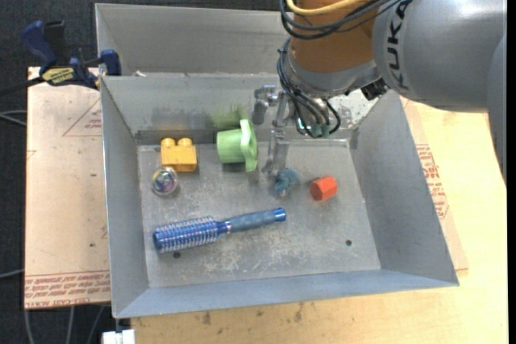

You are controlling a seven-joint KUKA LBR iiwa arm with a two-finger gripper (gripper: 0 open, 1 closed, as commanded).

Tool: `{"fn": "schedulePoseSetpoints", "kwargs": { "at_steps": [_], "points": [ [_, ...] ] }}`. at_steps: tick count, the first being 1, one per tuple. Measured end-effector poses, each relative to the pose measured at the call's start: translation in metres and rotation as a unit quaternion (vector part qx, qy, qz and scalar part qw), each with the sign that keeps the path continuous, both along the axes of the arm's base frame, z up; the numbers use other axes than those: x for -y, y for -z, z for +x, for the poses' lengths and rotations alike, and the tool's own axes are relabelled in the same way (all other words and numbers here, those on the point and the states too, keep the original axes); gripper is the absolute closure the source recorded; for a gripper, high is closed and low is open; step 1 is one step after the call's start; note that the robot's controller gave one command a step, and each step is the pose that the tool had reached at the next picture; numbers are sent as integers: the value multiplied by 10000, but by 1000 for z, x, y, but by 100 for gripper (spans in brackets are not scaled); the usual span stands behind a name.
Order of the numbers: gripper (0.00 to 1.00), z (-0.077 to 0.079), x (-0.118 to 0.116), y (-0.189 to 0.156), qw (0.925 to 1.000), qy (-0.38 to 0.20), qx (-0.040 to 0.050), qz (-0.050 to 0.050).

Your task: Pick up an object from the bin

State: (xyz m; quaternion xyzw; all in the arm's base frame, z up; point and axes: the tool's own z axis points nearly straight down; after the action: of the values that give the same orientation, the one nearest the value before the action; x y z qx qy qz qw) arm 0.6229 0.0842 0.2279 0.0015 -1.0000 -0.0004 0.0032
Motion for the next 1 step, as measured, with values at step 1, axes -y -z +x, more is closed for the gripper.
{"fn": "schedulePoseSetpoints", "kwargs": {
  "at_steps": [1],
  "points": [
    [0,-18,-29,71,9997,238,-7,2]
  ]
}}
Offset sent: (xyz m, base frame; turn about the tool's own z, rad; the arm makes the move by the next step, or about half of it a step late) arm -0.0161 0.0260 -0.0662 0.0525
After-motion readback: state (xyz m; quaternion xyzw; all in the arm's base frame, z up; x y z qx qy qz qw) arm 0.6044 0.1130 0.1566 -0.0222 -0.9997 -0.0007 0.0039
